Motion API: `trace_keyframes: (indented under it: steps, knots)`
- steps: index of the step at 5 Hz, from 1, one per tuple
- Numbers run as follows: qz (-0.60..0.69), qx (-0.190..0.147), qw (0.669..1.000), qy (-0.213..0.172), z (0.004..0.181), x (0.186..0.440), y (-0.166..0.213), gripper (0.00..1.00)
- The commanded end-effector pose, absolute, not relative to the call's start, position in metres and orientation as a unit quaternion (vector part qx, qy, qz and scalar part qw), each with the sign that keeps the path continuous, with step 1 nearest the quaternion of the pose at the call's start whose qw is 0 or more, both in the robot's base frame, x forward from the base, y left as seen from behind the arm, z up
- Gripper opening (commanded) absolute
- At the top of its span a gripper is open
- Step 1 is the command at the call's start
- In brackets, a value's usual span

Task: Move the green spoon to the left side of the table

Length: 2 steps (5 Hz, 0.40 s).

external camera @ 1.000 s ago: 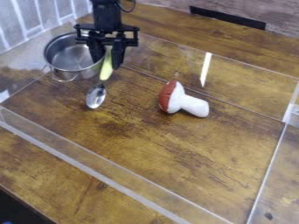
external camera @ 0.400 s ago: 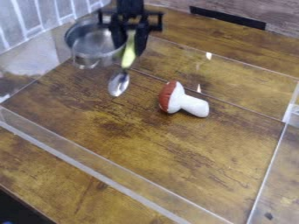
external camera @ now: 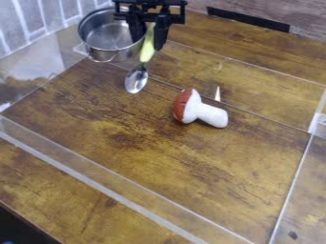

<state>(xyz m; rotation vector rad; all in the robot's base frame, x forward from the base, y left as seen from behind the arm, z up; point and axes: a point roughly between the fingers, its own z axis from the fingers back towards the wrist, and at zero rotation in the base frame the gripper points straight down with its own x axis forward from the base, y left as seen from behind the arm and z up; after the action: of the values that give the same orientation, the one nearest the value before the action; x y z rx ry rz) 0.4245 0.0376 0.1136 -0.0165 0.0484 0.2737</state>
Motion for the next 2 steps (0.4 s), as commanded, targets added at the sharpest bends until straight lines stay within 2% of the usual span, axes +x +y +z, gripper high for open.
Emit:
trace_keyframes:
  steps: [1,2]
  knots:
    - [0.126,-0.003,0.992,-0.016,0.139,0.432,0.052,0.00]
    - [0.112,0.002,0.994,-0.012,0.136,0.442,0.049,0.00]
